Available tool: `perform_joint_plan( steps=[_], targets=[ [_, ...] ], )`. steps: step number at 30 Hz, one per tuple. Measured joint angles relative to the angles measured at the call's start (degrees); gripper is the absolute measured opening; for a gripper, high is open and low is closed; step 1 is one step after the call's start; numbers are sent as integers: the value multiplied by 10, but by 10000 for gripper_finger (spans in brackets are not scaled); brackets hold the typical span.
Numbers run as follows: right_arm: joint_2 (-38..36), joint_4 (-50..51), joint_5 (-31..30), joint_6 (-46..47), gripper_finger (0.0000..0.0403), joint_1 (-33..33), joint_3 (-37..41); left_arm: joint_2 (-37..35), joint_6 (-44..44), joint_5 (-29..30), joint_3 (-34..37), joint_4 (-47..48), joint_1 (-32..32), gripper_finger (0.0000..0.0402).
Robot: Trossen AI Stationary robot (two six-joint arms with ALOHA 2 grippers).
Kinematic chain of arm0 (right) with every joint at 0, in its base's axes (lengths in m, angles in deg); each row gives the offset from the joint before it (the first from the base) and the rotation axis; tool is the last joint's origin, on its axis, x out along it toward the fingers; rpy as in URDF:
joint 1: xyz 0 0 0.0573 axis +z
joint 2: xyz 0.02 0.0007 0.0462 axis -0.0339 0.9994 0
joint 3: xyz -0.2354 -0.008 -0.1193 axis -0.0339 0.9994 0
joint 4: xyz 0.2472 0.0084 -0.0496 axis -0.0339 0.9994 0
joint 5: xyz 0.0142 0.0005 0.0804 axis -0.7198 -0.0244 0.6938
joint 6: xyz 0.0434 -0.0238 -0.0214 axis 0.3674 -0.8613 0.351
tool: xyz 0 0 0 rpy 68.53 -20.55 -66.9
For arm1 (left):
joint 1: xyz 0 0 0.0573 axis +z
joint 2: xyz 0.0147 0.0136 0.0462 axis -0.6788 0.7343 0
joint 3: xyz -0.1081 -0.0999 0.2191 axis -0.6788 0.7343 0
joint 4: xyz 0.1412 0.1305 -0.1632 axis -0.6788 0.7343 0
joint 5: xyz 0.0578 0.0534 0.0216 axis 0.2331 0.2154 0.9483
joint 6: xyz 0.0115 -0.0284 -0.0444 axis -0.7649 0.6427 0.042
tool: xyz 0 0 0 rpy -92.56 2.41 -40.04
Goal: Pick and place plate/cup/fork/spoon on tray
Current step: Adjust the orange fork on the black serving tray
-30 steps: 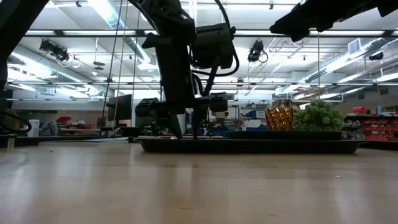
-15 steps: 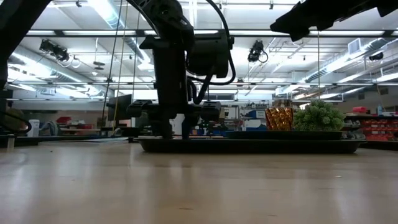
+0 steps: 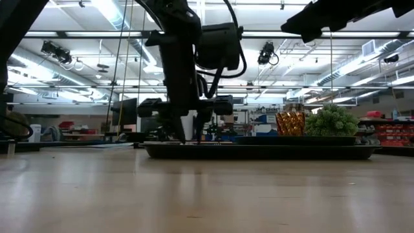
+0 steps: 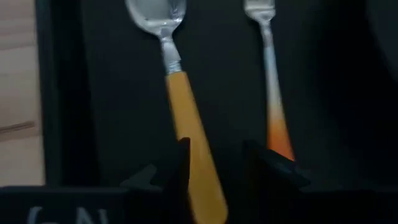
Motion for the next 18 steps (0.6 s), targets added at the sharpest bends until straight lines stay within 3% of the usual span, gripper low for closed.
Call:
perform_joint_plan(
  steps=[7,18],
  targets=[
    [0,-3,0,0,105,0,0,3,-58,5,0,-117,-3,155],
    [0,-10,4,1,105,0,0,3,-89,38,0,-144,19,147]
  ],
)
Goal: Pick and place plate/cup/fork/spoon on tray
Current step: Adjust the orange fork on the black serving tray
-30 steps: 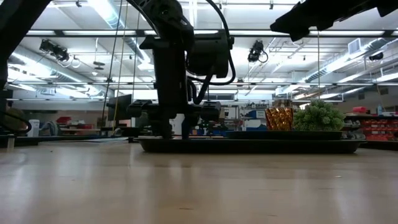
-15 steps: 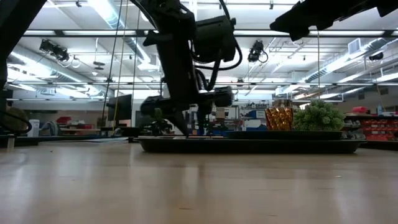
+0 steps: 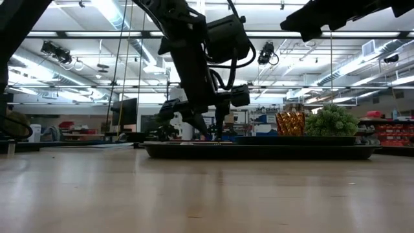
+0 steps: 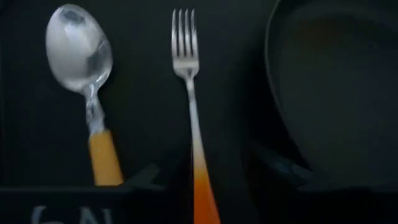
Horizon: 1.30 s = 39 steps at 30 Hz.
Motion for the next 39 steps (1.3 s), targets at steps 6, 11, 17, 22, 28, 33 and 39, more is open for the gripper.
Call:
perform_joint_plan(
  steps=[6,11,17,22,28,33,39],
  targets=[
    [0,-2,0,0,105,0,0,4,-60,-2,0,-55,33,141],
    [0,-2,1,1,105,0,0,4,-66,-3,0,-50,48,141],
    [0,-2,1,0,105,0,0,25,-65,-3,-1,-56,43,141],
    [0,-2,8,0,105,1,0,43,-57,-18,1,-53,42,141],
    [0,-2,12,1,105,2,0,48,-45,-44,-1,-47,51,139],
    [0,-2,12,1,105,6,0,47,-23,-56,-1,-35,57,111],
    [0,-2,12,1,105,14,0,46,-15,-68,-1,-28,65,51]
  ],
)
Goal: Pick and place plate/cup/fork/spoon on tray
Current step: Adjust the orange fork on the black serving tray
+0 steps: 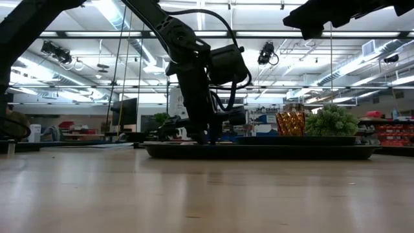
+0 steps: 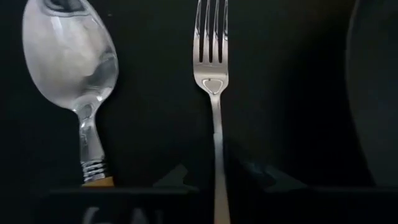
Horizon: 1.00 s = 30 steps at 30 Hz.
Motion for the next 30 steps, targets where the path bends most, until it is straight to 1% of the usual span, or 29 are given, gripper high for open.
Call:
perform_joint_plan(
  steps=[3,5,11,14,18,23,27,30],
  targets=[
    [0,0,0,0,105,1,0,0,1,-5,0,-1,2,21],
    [0,0,0,0,105,1,0,0,2,-5,0,-2,2,12],
    [0,-7,0,-1,105,1,0,0,53,4,1,-5,1,16],
    [0,-8,0,-2,105,1,0,2,66,22,1,-12,-6,13],
    [0,-8,2,-2,105,1,0,2,119,38,2,-4,-13,13],
    [0,-8,16,-2,105,1,0,3,155,73,2,7,-21,13],
    [0,-8,18,-2,105,1,0,3,168,74,2,15,-23,15],
    [0,-8,18,-2,105,1,0,3,180,75,2,19,-22,25]
  ],
)
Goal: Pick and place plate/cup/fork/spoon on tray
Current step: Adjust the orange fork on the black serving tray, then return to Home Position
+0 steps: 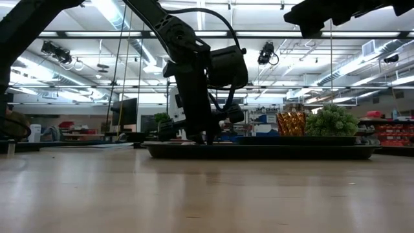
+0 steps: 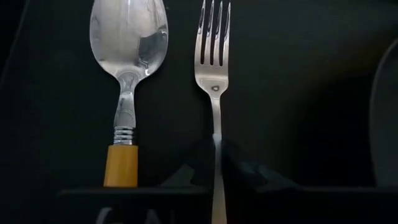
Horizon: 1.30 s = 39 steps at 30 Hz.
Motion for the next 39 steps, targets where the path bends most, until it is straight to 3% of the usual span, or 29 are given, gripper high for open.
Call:
perform_joint_plan(
  steps=[16,24,31,36,39],
  targets=[
    [0,6,0,-1,105,0,0,0,-24,14,0,11,-8,145],
    [-13,-6,2,-8,103,-10,15,-33,-109,45,-1,8,-26,162],
    [-51,-81,3,0,98,-37,91,-94,-325,57,-1,17,-42,162],
    [-84,-132,-1,17,98,-57,133,-120,-614,16,-1,-5,-47,162],
    [-106,-160,-2,17,98,-67,155,-123,-764,21,-1,-34,-49,159]
  ],
)
